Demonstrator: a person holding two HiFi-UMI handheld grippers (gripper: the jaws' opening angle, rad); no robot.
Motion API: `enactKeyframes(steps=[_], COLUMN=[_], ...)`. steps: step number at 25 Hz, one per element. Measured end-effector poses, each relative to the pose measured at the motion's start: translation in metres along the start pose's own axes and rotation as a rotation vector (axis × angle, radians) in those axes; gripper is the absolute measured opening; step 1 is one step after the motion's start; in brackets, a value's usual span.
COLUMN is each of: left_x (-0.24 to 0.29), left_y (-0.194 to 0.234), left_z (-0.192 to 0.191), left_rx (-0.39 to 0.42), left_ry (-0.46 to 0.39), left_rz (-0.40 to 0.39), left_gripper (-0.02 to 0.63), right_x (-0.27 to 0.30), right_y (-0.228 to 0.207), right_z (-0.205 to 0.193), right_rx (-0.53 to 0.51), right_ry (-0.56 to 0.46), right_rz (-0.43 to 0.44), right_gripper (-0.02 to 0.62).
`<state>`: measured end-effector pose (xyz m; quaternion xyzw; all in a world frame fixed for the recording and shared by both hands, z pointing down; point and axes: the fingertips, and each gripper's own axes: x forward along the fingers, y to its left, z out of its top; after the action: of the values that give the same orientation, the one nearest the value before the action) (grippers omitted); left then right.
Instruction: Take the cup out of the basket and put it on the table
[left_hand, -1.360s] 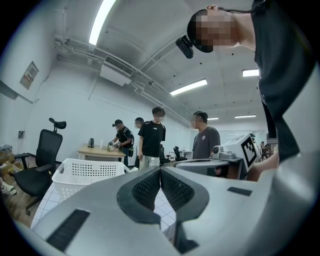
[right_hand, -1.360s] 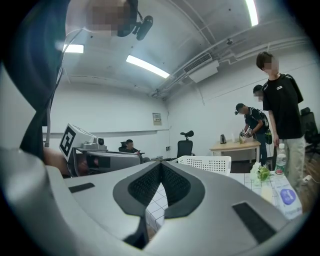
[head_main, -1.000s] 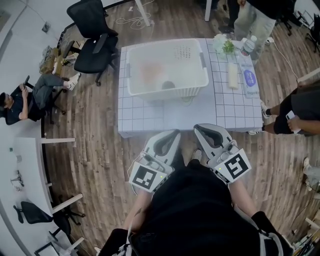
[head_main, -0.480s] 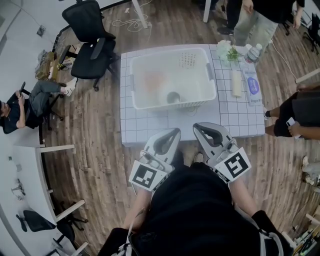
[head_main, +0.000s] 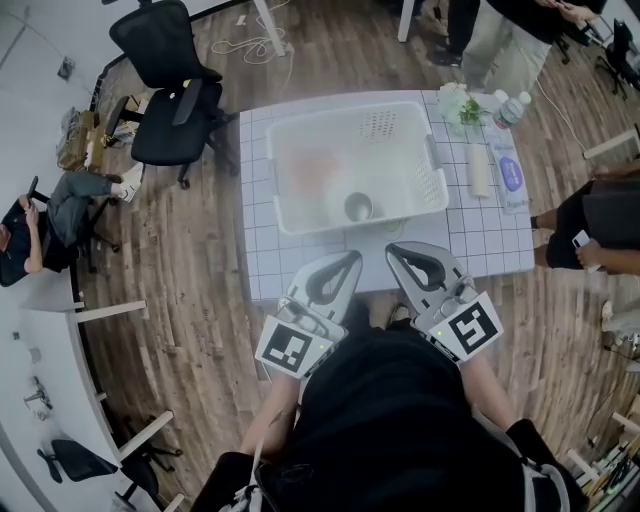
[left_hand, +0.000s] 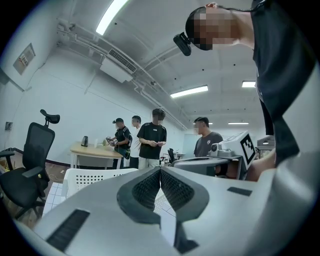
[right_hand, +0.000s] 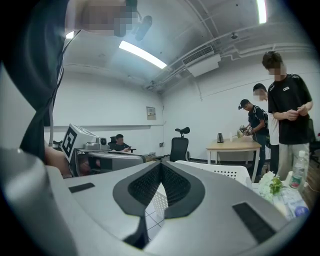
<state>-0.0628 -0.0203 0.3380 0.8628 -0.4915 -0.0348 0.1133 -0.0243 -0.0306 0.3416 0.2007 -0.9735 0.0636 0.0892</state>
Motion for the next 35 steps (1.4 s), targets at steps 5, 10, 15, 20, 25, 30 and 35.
enactKeyframes(steps=[5, 10, 15, 20, 25, 30, 35], left_x=[-0.004, -0.01, -0.016, -0.016, -0.013, -0.011, -0.007], left_y=[0.02, 0.037, 0.052, 0.059, 0.055, 0.053, 0.054], left_z=[0.001, 0.0, 0.005, 0.002, -0.001, -0.012, -0.02], left_rx=[-0.015, -0.016, -0.022, -0.024, -0.032, -0.057, -0.072], left_ry=[-0.011, -0.002, -0.017, -0.011, -0.015, 0.0, 0.01], left_rz=[-0.032, -0.052, -0.046, -0.033, -0.011, 0.01, 0.024], left_gripper=[0.011, 0.011, 0.011, 0.011, 0.011, 0.011, 0.011], right_x=[0.024, 0.043, 0.052, 0.053, 0.055, 0.069, 0.091], right_y=[0.001, 0.004, 0.006, -0.008, -0.019, -0.026, -0.034], right_z=[0.0, 0.001, 0.007, 0.01, 0.002, 0.003, 0.008], right_rx=[-0.011, -0.015, -0.027, -0.053, -0.09, -0.109, -0.178], right_ry=[0.009, 0.008, -0.002, 0.015, 0.055, 0.068, 0.093], right_rz=[-0.016, -0.013, 0.007, -0.011, 0.014, 0.077, 0.156], right_gripper=[0.015, 0.015, 0.017, 0.017, 0.017, 0.017, 0.017])
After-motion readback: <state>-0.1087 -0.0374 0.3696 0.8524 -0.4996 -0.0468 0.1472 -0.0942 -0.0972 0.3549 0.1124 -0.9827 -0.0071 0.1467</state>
